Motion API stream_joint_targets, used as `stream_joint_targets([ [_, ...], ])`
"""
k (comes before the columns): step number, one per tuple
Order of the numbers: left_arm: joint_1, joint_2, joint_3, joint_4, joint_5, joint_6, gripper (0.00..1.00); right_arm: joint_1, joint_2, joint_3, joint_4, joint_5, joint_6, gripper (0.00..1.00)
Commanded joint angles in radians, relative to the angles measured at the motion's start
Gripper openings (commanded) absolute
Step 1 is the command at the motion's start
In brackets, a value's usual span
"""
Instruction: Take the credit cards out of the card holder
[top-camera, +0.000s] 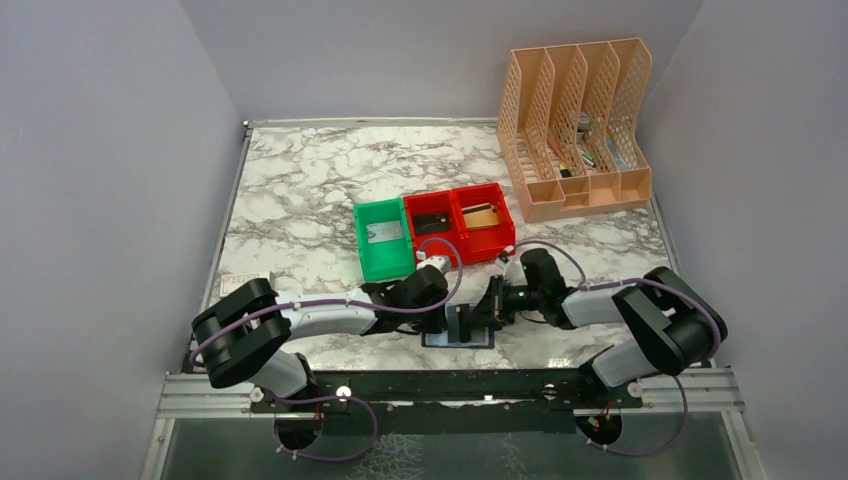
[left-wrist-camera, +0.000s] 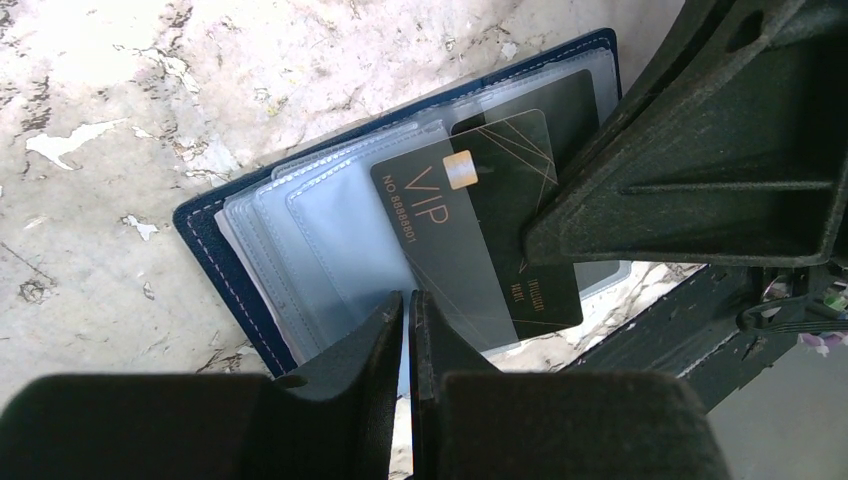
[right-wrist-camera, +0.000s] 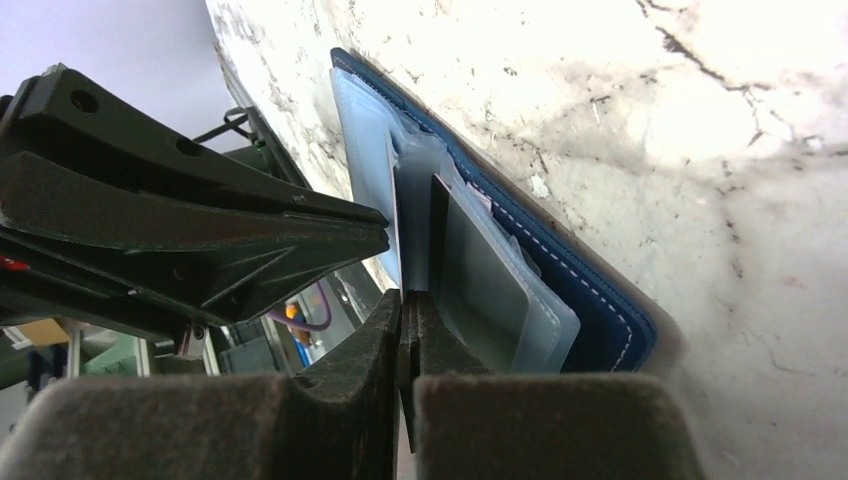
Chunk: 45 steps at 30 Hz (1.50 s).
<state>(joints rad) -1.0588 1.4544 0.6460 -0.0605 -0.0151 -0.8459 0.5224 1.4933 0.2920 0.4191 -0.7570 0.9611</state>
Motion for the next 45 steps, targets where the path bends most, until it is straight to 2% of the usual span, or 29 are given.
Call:
stream_joint_targets([
  [1,-0.007,0.012,0.006,-0.074,-0.041,0.013,0.11,0.002,-0.072,0.001,-0.084,0.052,-0.036,0.01],
  [7,-0.006,0.006,0.001,-0.090,-0.053,0.015,0.11,0.001,-0.181,0.011,-0.221,0.112,-0.083,0.01],
  [11,-0.006,0.004,0.005,-0.091,-0.055,0.015,0.11,0.001,-0.192,0.010,-0.229,0.089,-0.090,0.01],
  [13,-0.007,0.004,0.009,-0.090,-0.053,0.015,0.11,0.001,-0.173,0.007,-0.196,0.066,-0.084,0.05],
  [17,-0.007,0.006,0.015,-0.088,-0.048,0.018,0.11,0.001,-0.105,0.018,-0.124,0.012,-0.088,0.22],
  [21,-0.006,0.006,0.015,-0.080,-0.041,0.020,0.11,0.002,-0.043,0.056,-0.101,-0.027,-0.093,0.26],
  [24,-0.007,0.004,0.014,-0.081,-0.043,0.020,0.11,0.002,-0.052,0.050,-0.102,-0.009,-0.084,0.21],
  [26,-0.007,0.000,0.009,-0.080,-0.046,0.015,0.11,0.002,-0.070,0.046,-0.121,0.005,-0.089,0.12],
  [28,-0.006,-0.001,0.007,-0.082,-0.049,0.014,0.11,0.002,-0.096,0.056,-0.191,0.043,-0.104,0.05],
  [30,-0.007,-0.006,0.006,-0.088,-0.054,0.013,0.11,0.002,-0.139,0.069,-0.273,0.108,-0.134,0.01],
  [38,-0.006,-0.065,0.008,-0.146,-0.123,0.019,0.11,0.001,-0.397,0.148,-0.539,0.312,-0.240,0.01],
  [45,-0.006,-0.158,0.026,-0.185,-0.174,0.024,0.25,0.002,-0.504,0.206,-0.604,0.371,-0.311,0.01],
])
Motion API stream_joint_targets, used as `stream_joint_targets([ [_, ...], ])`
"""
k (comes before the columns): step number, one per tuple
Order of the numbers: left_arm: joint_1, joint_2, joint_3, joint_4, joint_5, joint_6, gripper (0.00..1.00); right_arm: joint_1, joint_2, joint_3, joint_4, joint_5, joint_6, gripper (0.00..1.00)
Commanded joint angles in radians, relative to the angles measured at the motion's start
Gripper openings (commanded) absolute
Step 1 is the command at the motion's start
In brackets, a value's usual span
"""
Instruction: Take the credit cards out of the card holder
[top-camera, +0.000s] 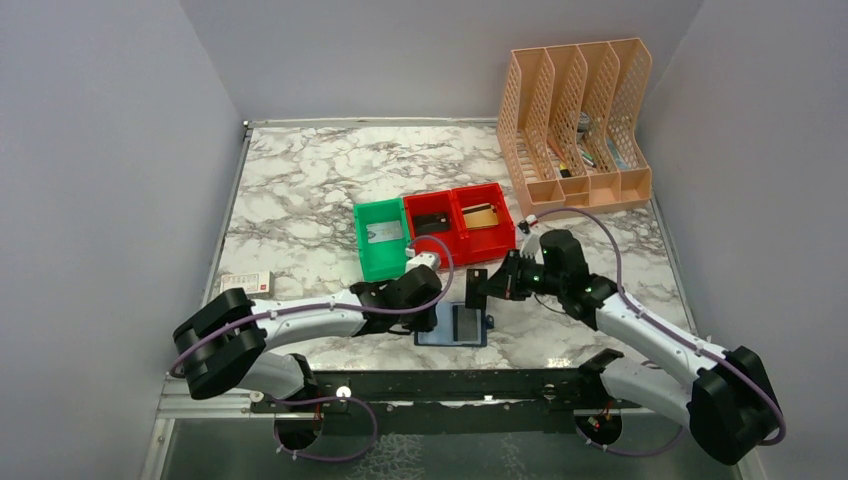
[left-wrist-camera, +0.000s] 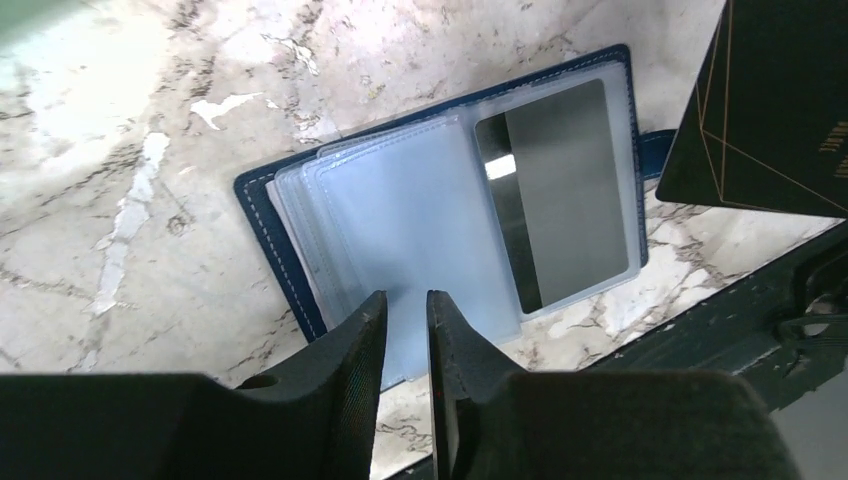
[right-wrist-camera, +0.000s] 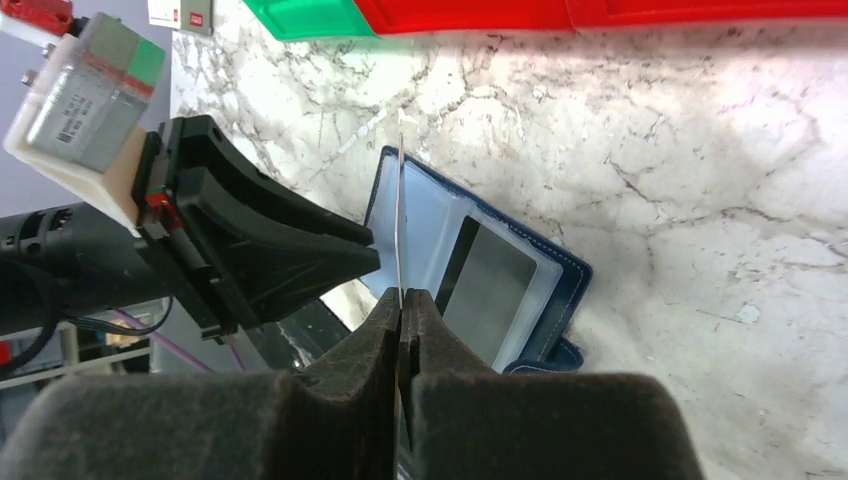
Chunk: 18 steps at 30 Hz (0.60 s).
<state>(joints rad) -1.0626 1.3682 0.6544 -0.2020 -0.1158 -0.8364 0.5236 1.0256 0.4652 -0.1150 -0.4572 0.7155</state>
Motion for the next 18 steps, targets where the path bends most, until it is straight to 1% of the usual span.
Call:
stream_joint_targets([
  [1,-0.002,-0.089,0.020,-0.052,-0.085,0.014,0.29,0.001,-0.043,0.032,-0.061,0.064,-0.071,0.01],
  [6,-0.002,-0.165,0.015,-0.064,-0.098,0.017,0.41,0.001,-0.012,0.034,-0.019,-0.017,-0.075,0.01],
  [7,-0.002,-0.173,0.011,-0.041,-0.082,0.021,0.44,0.001,0.002,0.039,-0.026,-0.017,-0.070,0.01],
  [9,-0.002,-0.180,-0.002,0.025,-0.017,0.032,0.48,0.001,0.016,0.047,-0.056,0.032,-0.044,0.01],
  [12,-0.002,-0.145,-0.019,0.177,0.106,0.019,0.49,0.001,0.006,0.044,-0.086,0.129,0.000,0.01],
  [14,-0.002,-0.077,-0.014,0.261,0.177,0.006,0.49,0.001,-0.010,0.048,-0.108,0.185,0.022,0.01],
  [16,-0.002,-0.009,0.003,0.298,0.219,-0.001,0.48,0.001,-0.029,0.051,-0.134,0.238,0.042,0.01],
  [18,-0.003,0.051,0.022,0.286,0.227,0.001,0.44,0.001,-0.044,0.054,-0.156,0.278,0.052,0.01],
])
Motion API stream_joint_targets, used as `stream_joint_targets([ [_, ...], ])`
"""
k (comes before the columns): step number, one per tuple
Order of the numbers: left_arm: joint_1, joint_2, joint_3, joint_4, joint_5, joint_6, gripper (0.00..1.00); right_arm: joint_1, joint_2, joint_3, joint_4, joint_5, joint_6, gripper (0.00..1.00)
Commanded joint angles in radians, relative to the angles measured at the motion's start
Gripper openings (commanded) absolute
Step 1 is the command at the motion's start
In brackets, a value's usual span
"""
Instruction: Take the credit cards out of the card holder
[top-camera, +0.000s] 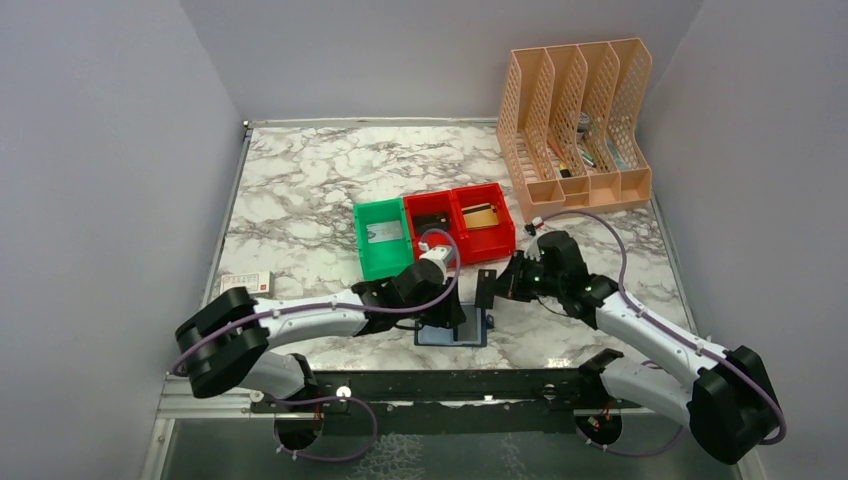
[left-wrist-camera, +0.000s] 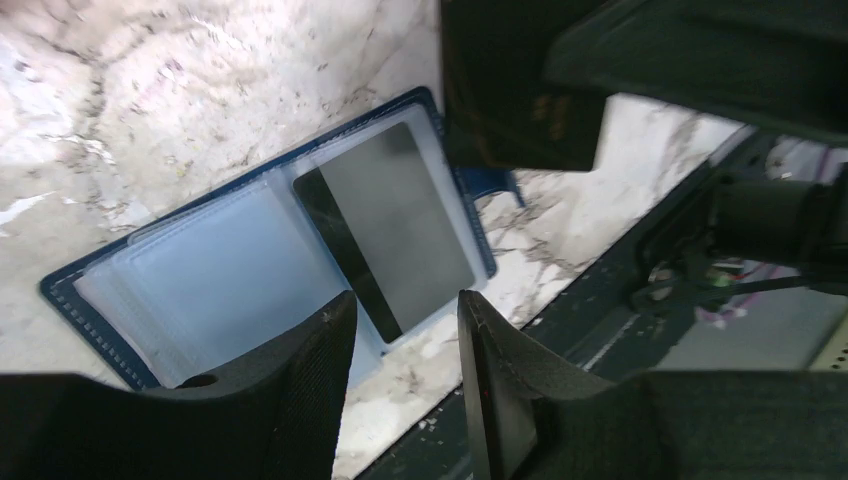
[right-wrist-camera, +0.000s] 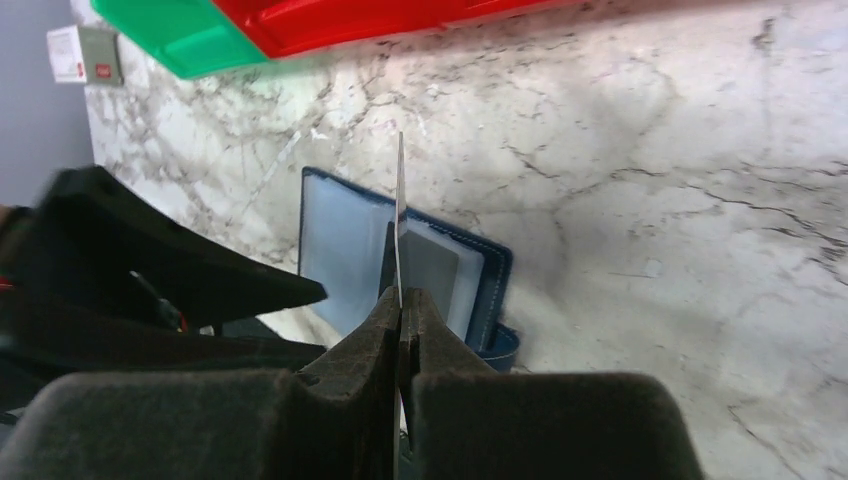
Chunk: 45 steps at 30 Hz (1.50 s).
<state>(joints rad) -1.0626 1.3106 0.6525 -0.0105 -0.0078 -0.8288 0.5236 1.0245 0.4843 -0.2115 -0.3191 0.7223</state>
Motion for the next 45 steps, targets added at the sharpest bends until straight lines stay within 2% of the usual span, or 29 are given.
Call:
stream_joint_targets([
  [1,-0.003,0.133,0.038,0.060,0.107,-0.004,0.41,0.001,-0.052,0.038,-0.070,0.157,0.048,0.01],
  [5,-0.004,0.154,0.058,-0.096,0.009,0.003,0.31,0.001,-0.082,0.049,-0.087,0.199,0.041,0.01],
  [10,-0.001,0.045,0.013,-0.140,-0.085,0.000,0.32,0.001,-0.098,0.069,-0.019,0.186,-0.021,0.01],
  [14,0.002,-0.002,0.037,-0.234,-0.179,0.002,0.34,0.001,-0.096,0.103,0.067,0.139,-0.118,0.01],
  [17,0.005,-0.058,0.035,-0.263,-0.235,0.008,0.39,0.001,-0.086,0.127,0.120,0.115,-0.165,0.01],
  [21,0.035,-0.145,0.020,-0.311,-0.289,0.030,0.58,0.001,-0.062,0.157,0.161,0.085,-0.223,0.01],
  [23,0.074,-0.183,0.018,-0.346,-0.288,0.053,0.65,0.001,-0.046,0.172,0.172,0.068,-0.249,0.01],
  [29,0.248,-0.302,0.022,-0.421,-0.217,0.139,0.77,0.000,0.002,0.208,0.207,0.023,-0.297,0.01],
  [32,0.300,-0.338,0.059,-0.485,-0.214,0.186,0.85,0.001,0.027,0.227,0.218,0.023,-0.312,0.01],
  [35,0.331,-0.341,0.133,-0.588,-0.263,0.211,0.90,0.001,0.057,0.246,0.227,0.018,-0.322,0.01],
  [37,0.350,-0.341,0.170,-0.637,-0.306,0.232,0.97,0.001,0.078,0.267,0.227,0.008,-0.329,0.01],
  [40,0.415,-0.339,0.198,-0.675,-0.336,0.275,0.99,0.001,0.105,0.309,0.223,-0.004,-0.356,0.01],
  [45,0.592,-0.327,0.213,-0.686,-0.273,0.359,0.99,0.001,0.151,0.367,0.200,0.007,-0.409,0.01],
])
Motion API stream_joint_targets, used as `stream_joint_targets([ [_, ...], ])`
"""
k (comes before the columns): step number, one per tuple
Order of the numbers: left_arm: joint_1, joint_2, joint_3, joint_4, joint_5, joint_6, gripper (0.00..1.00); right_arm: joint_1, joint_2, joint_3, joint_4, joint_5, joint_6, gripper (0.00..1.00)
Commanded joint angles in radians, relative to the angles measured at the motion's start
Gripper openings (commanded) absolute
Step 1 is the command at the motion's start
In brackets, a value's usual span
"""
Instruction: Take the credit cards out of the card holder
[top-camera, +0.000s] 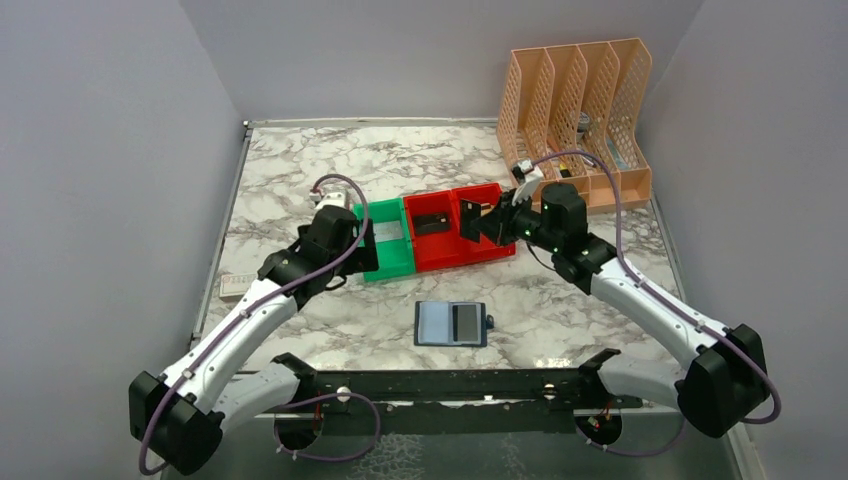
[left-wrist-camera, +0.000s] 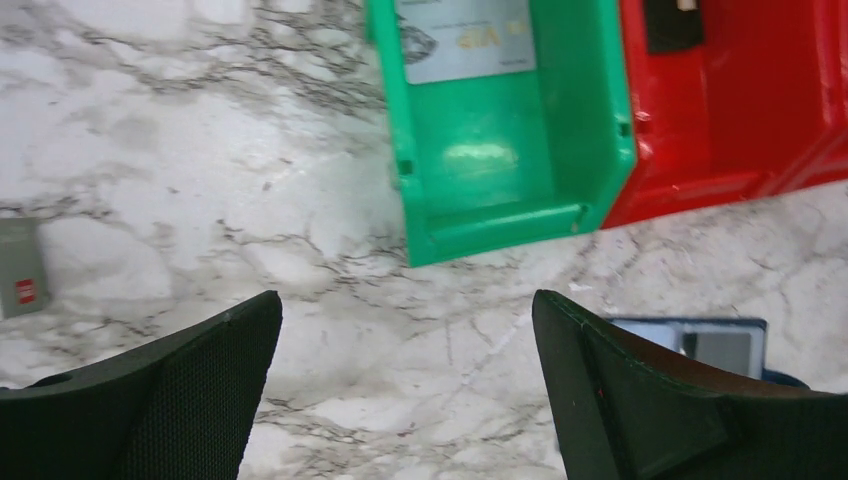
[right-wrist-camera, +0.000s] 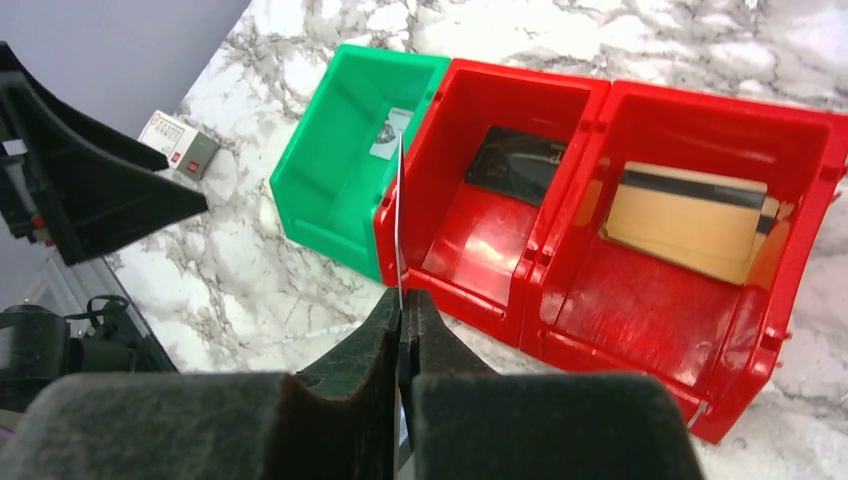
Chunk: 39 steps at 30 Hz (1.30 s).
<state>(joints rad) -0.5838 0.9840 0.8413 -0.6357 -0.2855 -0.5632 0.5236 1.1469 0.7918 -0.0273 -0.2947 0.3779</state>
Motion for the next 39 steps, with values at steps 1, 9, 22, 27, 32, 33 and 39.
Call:
stream_joint_targets([
  [1,0.143,-0.001,0.018,-0.054,0.005,0.099,0.99,0.001,0.038,0.071,0.008,-0.015,-0.075,0.01],
  [9,0.201,-0.060,-0.072,0.028,-0.061,0.073,0.99,0.013,0.133,0.155,-0.037,0.025,-0.187,0.01],
  [22,0.203,-0.110,-0.082,0.037,-0.139,0.062,0.99,0.229,0.408,0.289,0.007,0.354,-0.545,0.01],
  [27,0.202,-0.106,-0.080,0.037,-0.138,0.066,0.99,0.262,0.549,0.385,-0.002,0.471,-0.656,0.01],
  [32,0.202,-0.111,-0.081,0.037,-0.143,0.068,0.99,0.265,0.610,0.410,0.026,0.507,-0.772,0.01],
  [33,0.202,-0.111,-0.081,0.037,-0.144,0.069,0.99,0.265,0.620,0.412,0.032,0.520,-0.790,0.01],
  [39,0.202,-0.107,-0.080,0.037,-0.137,0.072,0.99,0.265,0.685,0.436,0.049,0.514,-0.896,0.03],
])
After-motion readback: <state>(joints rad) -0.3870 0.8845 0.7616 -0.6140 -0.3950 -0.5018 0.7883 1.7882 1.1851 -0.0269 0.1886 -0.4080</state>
